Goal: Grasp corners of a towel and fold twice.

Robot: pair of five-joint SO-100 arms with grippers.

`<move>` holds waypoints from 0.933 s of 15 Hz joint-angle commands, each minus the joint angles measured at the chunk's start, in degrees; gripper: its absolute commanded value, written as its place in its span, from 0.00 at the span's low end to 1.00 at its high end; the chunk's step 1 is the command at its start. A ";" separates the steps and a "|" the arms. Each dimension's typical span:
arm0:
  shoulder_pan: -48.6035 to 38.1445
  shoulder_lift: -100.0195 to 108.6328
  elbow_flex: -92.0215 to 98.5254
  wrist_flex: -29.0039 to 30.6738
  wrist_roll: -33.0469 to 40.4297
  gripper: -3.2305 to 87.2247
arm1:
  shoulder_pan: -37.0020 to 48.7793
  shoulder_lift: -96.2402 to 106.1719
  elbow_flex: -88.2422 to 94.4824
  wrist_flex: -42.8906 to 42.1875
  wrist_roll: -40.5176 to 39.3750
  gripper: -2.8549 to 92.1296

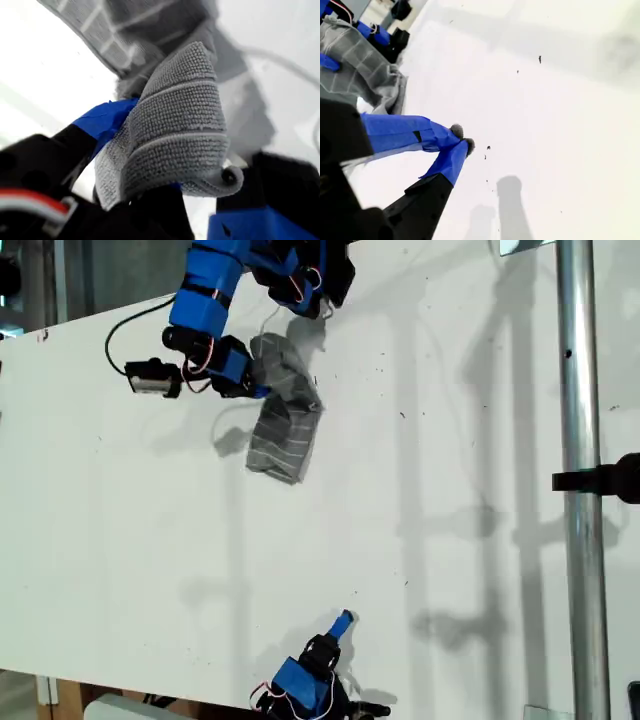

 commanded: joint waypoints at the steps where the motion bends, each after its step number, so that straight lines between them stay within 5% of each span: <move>1: -0.09 0.44 -0.79 -0.35 0.09 0.01 | -2.90 -17.31 -13.45 -8.70 -1.58 0.03; 8: 1.23 0.44 0.18 -0.62 -1.23 0.01 | -4.13 -43.24 -31.99 -16.08 -3.52 0.03; 10: 0.88 0.44 0.18 -0.53 -0.88 0.01 | -5.01 -43.51 -35.68 -14.41 -4.31 0.15; 11: 0.53 0.44 0.35 -0.53 -0.70 0.01 | -5.27 -42.89 -39.20 -11.69 -6.15 0.31; 13: 0.26 0.44 0.70 -0.53 -0.62 0.02 | -4.75 -34.63 -41.84 -12.30 -9.14 0.35; 14: 0.09 0.44 0.97 -0.53 -0.62 0.02 | -3.96 -29.71 -41.40 -15.12 -10.63 0.28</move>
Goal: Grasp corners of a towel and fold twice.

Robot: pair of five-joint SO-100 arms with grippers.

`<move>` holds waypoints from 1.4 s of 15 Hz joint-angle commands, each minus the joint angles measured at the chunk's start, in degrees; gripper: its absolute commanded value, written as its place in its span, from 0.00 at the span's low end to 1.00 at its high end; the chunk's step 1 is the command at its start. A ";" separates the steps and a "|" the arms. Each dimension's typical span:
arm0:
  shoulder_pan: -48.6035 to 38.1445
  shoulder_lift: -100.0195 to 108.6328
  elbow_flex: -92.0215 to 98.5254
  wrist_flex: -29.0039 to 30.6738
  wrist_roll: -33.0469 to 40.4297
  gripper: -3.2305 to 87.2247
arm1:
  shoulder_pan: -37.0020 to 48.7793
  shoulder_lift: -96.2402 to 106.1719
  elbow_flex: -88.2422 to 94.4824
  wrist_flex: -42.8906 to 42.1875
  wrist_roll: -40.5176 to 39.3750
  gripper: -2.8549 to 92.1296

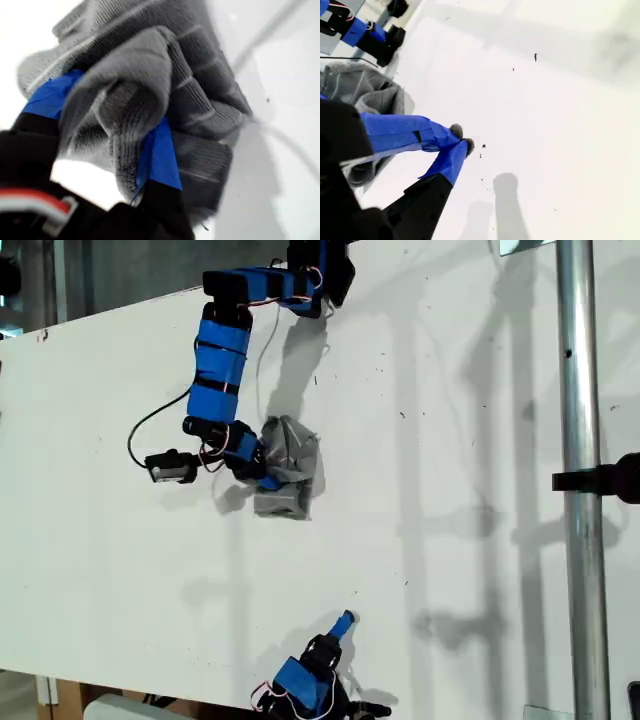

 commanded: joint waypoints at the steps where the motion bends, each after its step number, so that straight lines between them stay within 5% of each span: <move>1: -0.88 0.44 -0.09 -0.53 0.35 0.02 | 1.58 12.57 -2.64 -4.31 -2.20 0.22; 12: -1.49 0.44 0.44 -0.35 0.79 0.02 | -2.11 19.25 15.47 3.52 1.67 0.19; 14: -1.49 0.44 0.97 2.29 -1.58 0.03 | -1.49 28.83 27.69 3.87 6.68 0.09; 17: -1.49 0.44 1.93 7.29 -1.67 0.07 | 1.58 53.44 57.48 -0.35 12.57 0.08; 18: -1.23 0.44 1.93 7.73 1.76 0.06 | 2.20 60.12 65.48 -1.67 14.06 0.08; 20: -1.23 0.44 1.93 7.73 26.98 0.06 | 4.04 76.11 81.56 -5.36 16.88 0.07; 21: -1.05 0.44 1.93 7.65 28.83 0.06 | 4.48 83.32 86.48 -4.57 18.02 0.07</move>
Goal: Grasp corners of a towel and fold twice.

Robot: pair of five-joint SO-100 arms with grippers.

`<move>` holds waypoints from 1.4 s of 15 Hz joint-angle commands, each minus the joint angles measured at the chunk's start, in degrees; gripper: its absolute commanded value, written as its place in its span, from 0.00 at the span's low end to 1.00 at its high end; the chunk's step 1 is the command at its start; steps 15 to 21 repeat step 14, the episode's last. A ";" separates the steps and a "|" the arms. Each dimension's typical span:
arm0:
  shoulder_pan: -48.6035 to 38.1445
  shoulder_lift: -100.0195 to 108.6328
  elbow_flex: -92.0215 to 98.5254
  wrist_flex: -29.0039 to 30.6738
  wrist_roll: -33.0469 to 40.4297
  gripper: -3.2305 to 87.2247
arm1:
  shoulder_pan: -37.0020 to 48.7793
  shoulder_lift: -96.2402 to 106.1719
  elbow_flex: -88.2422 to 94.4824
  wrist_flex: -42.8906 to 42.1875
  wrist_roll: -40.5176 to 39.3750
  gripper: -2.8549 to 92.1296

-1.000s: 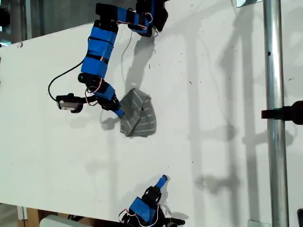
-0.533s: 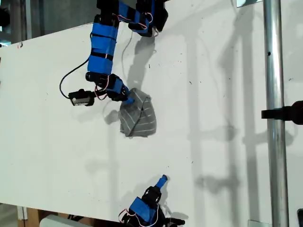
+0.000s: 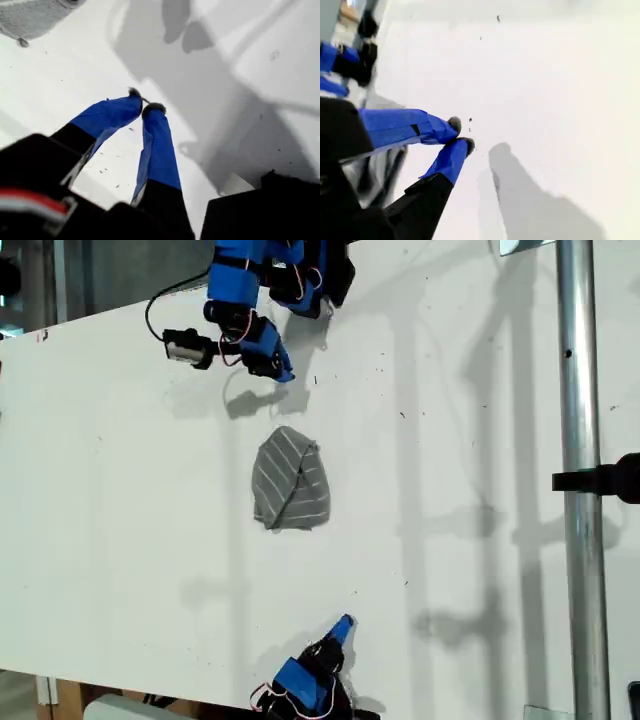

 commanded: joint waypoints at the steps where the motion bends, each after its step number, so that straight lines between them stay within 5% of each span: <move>1: -0.53 0.44 0.44 0.18 8.44 0.06 | 1.41 16.35 8.53 -0.18 2.64 0.06; 4: -0.62 0.44 0.44 0.18 8.44 0.06 | 1.58 32.08 18.28 -1.41 12.30 0.07; 7: -0.70 0.44 0.44 0.18 8.44 0.06 | -0.79 48.52 19.69 10.63 20.83 0.10; 21: -0.79 0.44 0.44 0.18 8.35 0.06 | -5.98 48.25 19.51 11.16 16.88 0.10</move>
